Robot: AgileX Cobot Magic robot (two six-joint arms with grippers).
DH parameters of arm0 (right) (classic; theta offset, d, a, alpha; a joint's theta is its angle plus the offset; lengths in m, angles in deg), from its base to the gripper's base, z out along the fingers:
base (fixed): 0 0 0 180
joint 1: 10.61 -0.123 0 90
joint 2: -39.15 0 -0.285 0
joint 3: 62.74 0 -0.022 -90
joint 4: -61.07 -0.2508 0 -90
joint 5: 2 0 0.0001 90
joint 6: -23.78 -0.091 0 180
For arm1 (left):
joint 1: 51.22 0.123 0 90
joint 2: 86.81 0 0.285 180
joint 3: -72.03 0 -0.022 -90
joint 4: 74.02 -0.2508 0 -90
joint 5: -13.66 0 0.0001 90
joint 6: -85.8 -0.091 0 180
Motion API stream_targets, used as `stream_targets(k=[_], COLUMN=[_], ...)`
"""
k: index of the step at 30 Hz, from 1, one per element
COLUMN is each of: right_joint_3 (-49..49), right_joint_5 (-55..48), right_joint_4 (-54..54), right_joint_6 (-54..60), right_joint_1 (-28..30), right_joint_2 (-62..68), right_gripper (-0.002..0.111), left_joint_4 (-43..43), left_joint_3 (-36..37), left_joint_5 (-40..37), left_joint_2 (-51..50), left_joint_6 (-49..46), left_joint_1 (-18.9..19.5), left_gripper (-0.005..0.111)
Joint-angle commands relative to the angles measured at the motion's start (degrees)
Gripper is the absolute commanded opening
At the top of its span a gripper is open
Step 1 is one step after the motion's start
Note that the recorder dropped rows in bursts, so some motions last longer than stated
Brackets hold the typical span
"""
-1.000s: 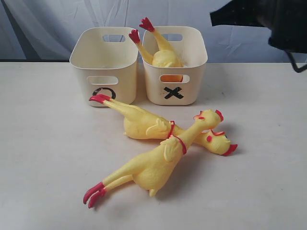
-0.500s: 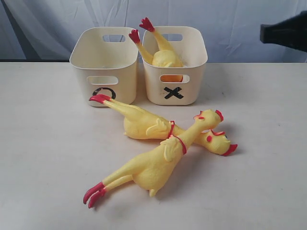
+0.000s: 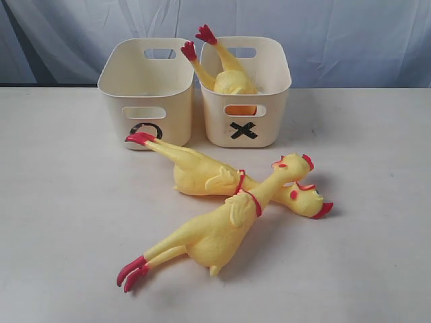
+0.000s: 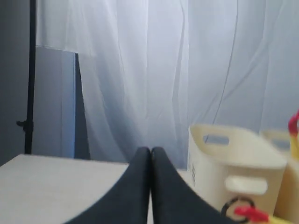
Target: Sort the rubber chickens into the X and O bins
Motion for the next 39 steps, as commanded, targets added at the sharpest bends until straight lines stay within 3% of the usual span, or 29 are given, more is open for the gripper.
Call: stream_targets(k=[1,3,6,10,12,14,20,25,28,39], right_joint_3=[3.59,4.96,6.30,6.56,6.56,6.56,6.56,6.56,6.56,6.56], right_joint_5=[-7.91,-9.58,-9.92,-8.95,-8.95,-7.96,-6.81,-6.40,-6.40,-6.40], right_joint_4=[0.32,0.32,0.32,0.32,0.32,0.32,0.32,0.32,0.32,0.32], right_joint_6=[-0.44,-0.44,-0.44,0.42,0.42,0.58,0.58,0.58,0.58,0.58], right_joint_1=[0.28,0.28,0.28,0.28,0.28,0.28,0.28,0.28,0.28,0.28], right_joint_2=[-7.80,-11.09,-15.25,-19.41,-21.26,-22.45,-23.40,-23.40,-23.40,-23.40], right_gripper=[-0.001,-0.001,-0.001,-0.001,-0.001,-0.001,-0.001,-0.001,-0.001,-0.001], left_joint_4=[7.90,7.88,7.28,0.02,-11.60,-25.66,-61.24,-88.27,-99.41,-109.10], left_joint_3=[0.26,0.26,0.26,-1.51,-4.27,-6.64,-13.03,-19.59,-23.71,-34.78], left_joint_5=[14.92,19.13,19.47,13.35,6.94,5.80,17.48,28.55,34.16,40.72], left_joint_2=[0.32,0.32,0.32,0.32,0.32,0.32,-7.95,-22.05,-30.60,-50.26], left_joint_6=[2.38,7.74,21.81,31.44,41.57,53.28,84.06,101.56,108.09,121.11], left_joint_1=[-0.05,-0.05,-0.05,-0.05,-0.05,-0.05,-0.05,-0.05,-0.05,-0.05], left_gripper=[0.000,0.000,0.000,0.000,0.000,0.000,0.000,0.000,0.000,0.000])
